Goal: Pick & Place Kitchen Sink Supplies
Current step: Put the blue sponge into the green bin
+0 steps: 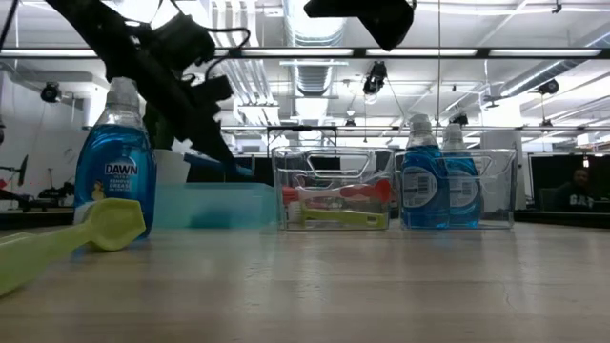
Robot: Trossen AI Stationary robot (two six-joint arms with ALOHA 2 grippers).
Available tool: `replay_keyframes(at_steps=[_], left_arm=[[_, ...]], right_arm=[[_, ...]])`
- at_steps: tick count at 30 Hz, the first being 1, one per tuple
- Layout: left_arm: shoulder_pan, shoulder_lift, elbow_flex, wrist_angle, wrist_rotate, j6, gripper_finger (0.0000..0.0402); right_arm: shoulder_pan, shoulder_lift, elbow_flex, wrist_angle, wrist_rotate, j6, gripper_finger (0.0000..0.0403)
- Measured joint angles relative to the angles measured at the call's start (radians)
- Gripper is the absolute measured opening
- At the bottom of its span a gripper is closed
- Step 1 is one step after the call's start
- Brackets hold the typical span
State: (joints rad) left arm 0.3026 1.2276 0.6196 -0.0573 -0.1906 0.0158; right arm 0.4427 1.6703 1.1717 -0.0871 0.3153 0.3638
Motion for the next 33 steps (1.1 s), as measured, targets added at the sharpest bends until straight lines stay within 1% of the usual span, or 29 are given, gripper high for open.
replay_keyframes(at_steps=[3, 6, 15, 20, 24, 33], left_arm=[[0.010, 0.045, 0.000, 0.050, -0.002, -0.006, 0.0000], [0.014, 0.075, 0.005, 0.062, -0.001, -0.019, 0.0003], [0.029, 0.139, 0.008, 0.041, 0.006, -0.030, 0.0020], [0.031, 0.146, 0.008, 0.043, 0.007, -0.029, 0.0035], [0.031, 0.142, 0.008, 0.042, 0.007, -0.042, 0.0057], [0.030, 0.096, 0.008, -0.002, 0.037, -0.070, 0.0131]], right_arm=[[0.004, 0.000, -0.001, 0.017, 0.000, -0.003, 0.0085], [0.010, 0.000, -0.001, 0.016, 0.000, -0.005, 0.0078], [0.025, 0.000, -0.002, 0.018, -0.001, -0.013, 0.0064], [0.031, 0.000, -0.002, 0.019, -0.001, -0.016, 0.0067], [0.031, 0.000, -0.002, 0.019, 0.000, -0.017, 0.0075], [0.033, 0.000, -0.002, 0.019, 0.000, -0.024, 0.0088]])
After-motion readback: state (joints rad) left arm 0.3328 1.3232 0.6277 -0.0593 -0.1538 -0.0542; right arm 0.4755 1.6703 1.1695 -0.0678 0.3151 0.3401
